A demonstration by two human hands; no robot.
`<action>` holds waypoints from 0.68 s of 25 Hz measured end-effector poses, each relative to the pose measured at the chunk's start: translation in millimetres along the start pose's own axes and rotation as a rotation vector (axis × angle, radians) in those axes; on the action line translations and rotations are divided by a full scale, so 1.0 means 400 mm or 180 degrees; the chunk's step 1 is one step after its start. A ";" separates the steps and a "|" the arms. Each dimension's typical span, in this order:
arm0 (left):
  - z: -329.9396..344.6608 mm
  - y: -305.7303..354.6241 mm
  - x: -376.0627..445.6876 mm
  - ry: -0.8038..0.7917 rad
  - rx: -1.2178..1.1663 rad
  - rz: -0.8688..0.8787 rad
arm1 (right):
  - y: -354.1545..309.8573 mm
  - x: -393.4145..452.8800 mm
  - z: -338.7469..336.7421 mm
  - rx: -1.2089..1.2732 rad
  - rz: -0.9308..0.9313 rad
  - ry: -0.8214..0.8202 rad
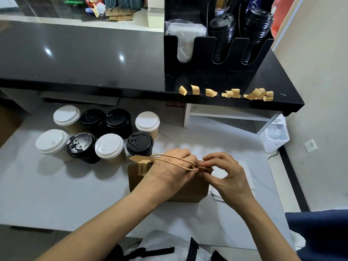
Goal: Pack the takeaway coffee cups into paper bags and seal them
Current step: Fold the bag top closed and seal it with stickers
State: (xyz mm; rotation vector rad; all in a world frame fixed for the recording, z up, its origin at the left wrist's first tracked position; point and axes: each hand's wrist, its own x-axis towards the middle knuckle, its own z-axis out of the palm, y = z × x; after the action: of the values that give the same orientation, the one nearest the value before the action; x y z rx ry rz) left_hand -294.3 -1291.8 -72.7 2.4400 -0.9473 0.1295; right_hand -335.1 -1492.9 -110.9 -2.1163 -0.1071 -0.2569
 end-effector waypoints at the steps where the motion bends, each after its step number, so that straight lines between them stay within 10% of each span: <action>1: -0.007 0.003 -0.008 -0.0036 -0.0036 -0.0062 | 0.000 -0.002 0.002 -0.0018 -0.0001 0.0006; 11: -0.120 0.025 -0.160 0.1043 0.0082 0.0142 | -0.018 -0.042 0.005 0.0267 0.0271 -0.0021; 17: -0.124 -0.056 -0.229 0.1671 -0.0677 -0.1263 | -0.012 -0.078 0.014 0.0313 0.0642 -0.0294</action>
State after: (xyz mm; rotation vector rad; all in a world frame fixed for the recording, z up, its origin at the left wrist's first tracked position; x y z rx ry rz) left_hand -343.6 -1197.8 -63.8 2.1784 -0.2298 0.4726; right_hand -365.7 -1484.9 -116.7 -2.0235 0.0388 -0.0333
